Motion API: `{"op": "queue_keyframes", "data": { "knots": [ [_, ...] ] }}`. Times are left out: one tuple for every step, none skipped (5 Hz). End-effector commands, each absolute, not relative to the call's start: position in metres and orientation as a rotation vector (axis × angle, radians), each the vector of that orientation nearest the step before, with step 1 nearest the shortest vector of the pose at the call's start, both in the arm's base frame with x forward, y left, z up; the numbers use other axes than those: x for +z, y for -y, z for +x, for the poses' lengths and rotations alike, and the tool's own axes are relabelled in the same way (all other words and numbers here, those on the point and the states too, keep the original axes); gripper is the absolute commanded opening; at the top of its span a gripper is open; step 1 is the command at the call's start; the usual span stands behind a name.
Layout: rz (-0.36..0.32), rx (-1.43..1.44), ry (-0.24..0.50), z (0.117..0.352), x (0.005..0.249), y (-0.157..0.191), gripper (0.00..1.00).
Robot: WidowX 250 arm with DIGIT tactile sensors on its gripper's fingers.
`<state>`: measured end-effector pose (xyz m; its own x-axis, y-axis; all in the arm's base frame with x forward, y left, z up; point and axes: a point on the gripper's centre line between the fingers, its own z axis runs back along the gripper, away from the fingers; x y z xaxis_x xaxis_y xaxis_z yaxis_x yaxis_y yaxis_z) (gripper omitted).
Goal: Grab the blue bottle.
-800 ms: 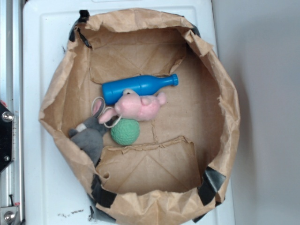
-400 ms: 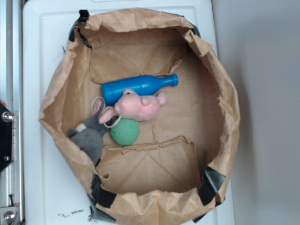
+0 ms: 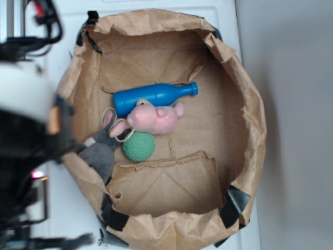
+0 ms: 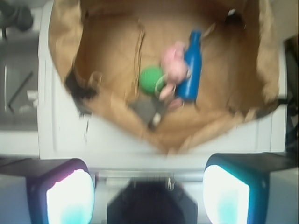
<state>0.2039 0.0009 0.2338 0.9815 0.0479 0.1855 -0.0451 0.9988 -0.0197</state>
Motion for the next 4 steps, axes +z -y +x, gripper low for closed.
{"op": "queue_keyframes", "data": {
  "knots": [
    [-0.01,0.022,0.253,0.234,0.21,-0.025,1.0],
    [-0.022,0.1,0.218,0.252,0.185,-0.045,1.0],
    [-0.091,0.106,0.202,0.277,0.177,-0.046,1.0],
    [-0.112,0.151,0.167,0.307,0.166,-0.06,1.0]
  ]
}}
